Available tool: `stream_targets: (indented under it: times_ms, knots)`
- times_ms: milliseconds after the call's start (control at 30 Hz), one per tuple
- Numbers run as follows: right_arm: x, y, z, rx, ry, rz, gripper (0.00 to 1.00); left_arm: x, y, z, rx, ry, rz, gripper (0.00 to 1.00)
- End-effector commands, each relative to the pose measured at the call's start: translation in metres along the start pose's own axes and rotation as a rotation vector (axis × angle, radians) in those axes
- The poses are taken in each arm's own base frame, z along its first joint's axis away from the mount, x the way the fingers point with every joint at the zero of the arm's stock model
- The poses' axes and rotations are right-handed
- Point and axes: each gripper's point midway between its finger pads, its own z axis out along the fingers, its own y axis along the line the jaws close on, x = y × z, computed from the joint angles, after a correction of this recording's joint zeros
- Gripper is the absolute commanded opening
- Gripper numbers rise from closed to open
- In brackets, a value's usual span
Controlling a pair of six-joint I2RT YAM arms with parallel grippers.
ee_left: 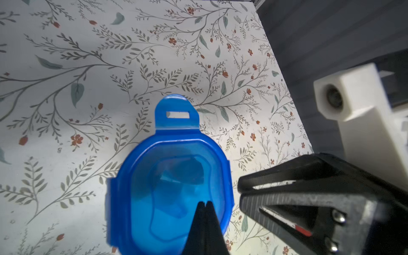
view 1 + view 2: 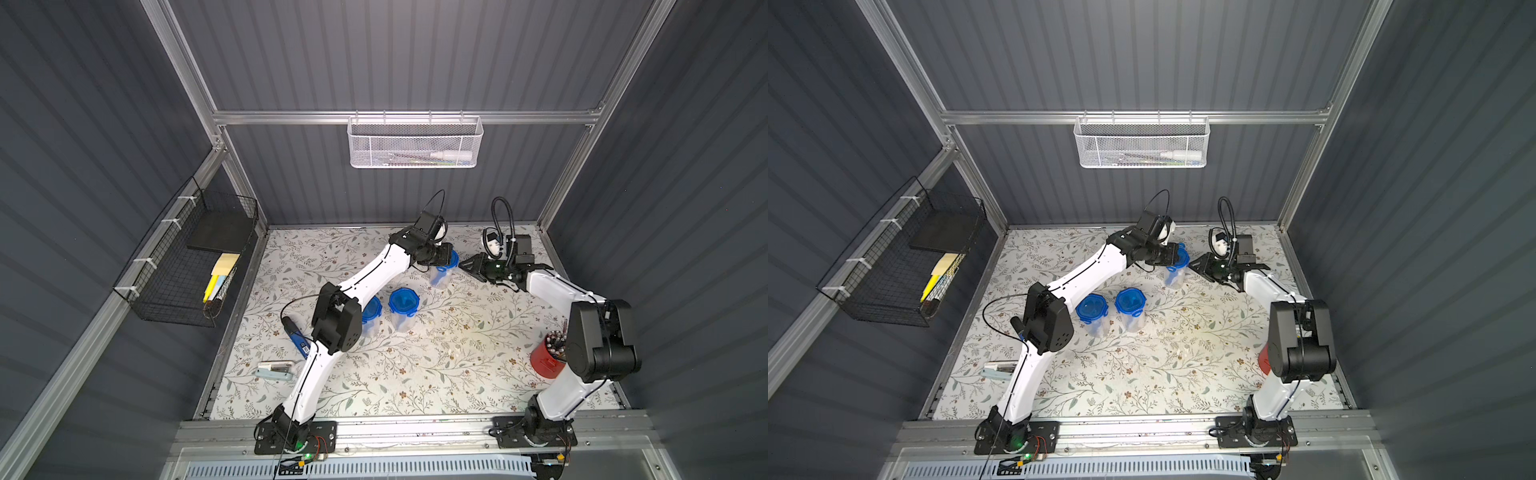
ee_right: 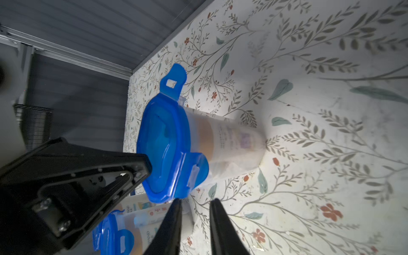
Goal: Take out toiletry kits
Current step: Unfasten the latch on the container.
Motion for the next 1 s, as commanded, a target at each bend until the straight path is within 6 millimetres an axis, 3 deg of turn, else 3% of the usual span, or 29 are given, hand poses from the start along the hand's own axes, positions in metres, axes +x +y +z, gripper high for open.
stream_targets:
  times_ms: [0, 100, 467, 967]
  knots:
    - [-0.011, 0.019, 0.0, -0.14, -0.028, -0.003, 0.35, 0.009, 0.012, 0.011, -0.018, 0.035, -0.014, 0.0]
    - [-0.012, 0.015, 0.003, -0.176, -0.027, 0.027, 0.42, 0.013, 0.015, 0.015, -0.027, 0.045, -0.013, 0.0]
    - [-0.013, 0.003, 0.02, -0.279, -0.033, 0.097, 0.5, 0.016, 0.019, 0.018, -0.034, 0.055, -0.021, 0.0]
    - [-0.02, 0.019, 0.019, -0.496, -0.088, 0.095, 0.49, 0.03, 0.027, 0.03, -0.043, 0.09, -0.049, 0.0]
